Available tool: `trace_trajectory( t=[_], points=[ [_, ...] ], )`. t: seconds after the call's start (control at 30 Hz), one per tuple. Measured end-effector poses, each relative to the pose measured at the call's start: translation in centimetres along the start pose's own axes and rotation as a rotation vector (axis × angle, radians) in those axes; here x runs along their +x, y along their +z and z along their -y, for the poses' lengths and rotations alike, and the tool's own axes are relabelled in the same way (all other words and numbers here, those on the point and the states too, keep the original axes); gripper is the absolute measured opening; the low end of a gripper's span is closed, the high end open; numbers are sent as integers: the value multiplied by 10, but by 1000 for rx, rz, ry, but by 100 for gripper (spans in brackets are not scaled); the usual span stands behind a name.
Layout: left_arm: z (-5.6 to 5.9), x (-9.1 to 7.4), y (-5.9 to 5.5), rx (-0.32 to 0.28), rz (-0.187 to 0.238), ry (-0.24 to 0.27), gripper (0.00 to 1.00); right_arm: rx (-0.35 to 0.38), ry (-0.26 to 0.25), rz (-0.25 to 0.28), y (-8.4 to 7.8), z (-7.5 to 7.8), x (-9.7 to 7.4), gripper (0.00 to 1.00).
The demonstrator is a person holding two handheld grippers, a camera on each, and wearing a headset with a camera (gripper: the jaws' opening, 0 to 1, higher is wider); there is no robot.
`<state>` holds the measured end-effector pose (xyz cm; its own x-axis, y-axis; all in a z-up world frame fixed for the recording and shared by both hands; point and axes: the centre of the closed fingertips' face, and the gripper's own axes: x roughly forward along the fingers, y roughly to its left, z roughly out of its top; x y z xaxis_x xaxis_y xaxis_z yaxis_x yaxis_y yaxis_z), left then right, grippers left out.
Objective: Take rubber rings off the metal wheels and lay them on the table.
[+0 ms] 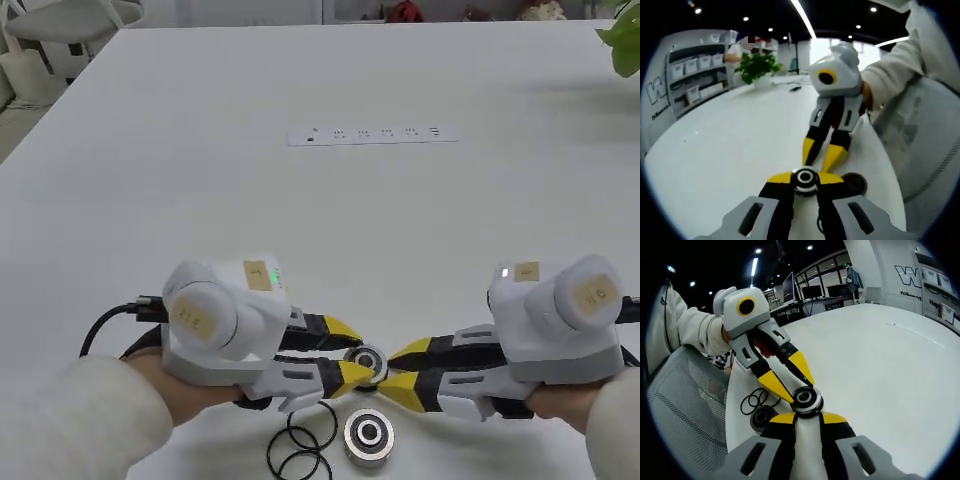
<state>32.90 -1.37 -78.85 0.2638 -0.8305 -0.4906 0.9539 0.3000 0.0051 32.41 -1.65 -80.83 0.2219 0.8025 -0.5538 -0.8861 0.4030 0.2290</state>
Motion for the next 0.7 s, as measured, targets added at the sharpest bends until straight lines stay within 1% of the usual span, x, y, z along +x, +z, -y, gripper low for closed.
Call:
trace_trajectory(
  t=[0.1,0.13,0.2,0.23,0.3,0.43,0.6,0.67,0.7],
  points=[
    [1,1,-3,-1,-12,-2,18,-6,0,-2,0,-1,0,14],
    [1,1,-2,-4,-6,-1,17,-7,-1,-3,0,0,0,13],
    [0,1,-2,-7,-8,2,16,-8,0,-5,-1,0,0,11],
    [0,2,-1,4,-4,3,15,-9,-1,-5,-1,0,0,11],
    [0,1,-3,-6,-11,3,15,-13,-4,-7,-1,1,1,10],
    [0,2,-3,-5,-6,7,15,-20,-7,-9,-1,1,1,9],
    [0,1,-3,-6,-6,10,15,-28,-13,-14,-1,3,0,5],
    [0,1,-3,-5,-6,13,14,-20,-26,-16,-1,5,0,1],
    [0,1,-3,-3,-6,14,14,-6,-25,-16,-1,5,1,1]
  ],
)
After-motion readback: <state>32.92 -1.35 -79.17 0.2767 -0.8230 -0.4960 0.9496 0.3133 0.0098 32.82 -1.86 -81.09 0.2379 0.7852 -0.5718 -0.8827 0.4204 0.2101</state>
